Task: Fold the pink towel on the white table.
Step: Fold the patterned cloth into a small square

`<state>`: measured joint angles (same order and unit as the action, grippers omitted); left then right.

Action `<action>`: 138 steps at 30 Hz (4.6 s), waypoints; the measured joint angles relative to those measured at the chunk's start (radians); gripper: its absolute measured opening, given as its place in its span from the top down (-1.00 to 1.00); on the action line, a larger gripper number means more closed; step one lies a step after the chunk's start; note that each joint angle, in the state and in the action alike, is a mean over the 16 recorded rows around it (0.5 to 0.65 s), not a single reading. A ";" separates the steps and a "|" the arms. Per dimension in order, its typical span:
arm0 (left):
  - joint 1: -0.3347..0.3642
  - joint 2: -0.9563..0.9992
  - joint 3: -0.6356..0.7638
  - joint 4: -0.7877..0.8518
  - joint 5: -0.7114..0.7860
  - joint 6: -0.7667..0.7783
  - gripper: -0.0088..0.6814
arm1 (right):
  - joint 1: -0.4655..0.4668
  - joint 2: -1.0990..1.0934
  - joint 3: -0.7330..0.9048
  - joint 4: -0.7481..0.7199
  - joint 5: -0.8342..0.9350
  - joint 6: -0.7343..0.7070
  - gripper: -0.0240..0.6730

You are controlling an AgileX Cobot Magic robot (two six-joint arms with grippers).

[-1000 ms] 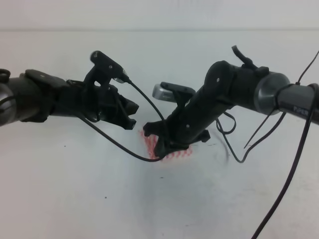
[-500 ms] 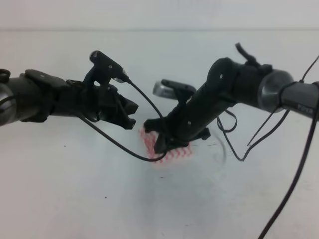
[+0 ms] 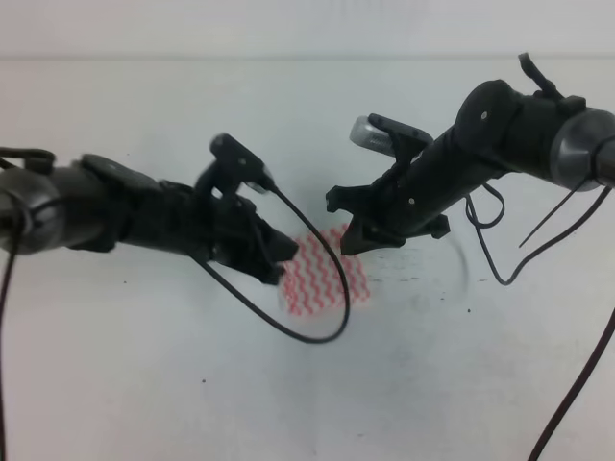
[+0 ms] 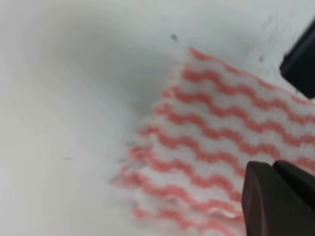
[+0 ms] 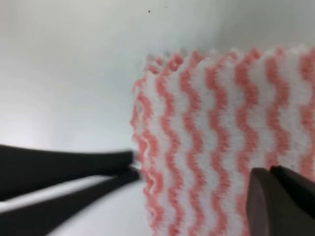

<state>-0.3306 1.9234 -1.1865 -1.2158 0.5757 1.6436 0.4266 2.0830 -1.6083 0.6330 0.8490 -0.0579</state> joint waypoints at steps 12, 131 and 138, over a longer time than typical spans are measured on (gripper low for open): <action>-0.034 0.045 0.000 0.080 -0.066 -0.057 0.98 | -0.006 0.003 0.001 -0.002 -0.008 -0.019 0.94; -0.042 0.069 -0.071 0.197 -0.175 -0.191 0.98 | -0.038 0.201 -0.236 -0.083 -0.031 0.055 0.94; -0.042 0.069 -0.071 0.197 -0.143 -0.185 0.98 | -0.038 0.189 -0.259 -0.102 -0.014 0.066 0.94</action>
<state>-0.3725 1.9927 -1.2577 -1.0193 0.4330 1.4587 0.3889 2.2724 -1.8677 0.5307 0.8347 0.0079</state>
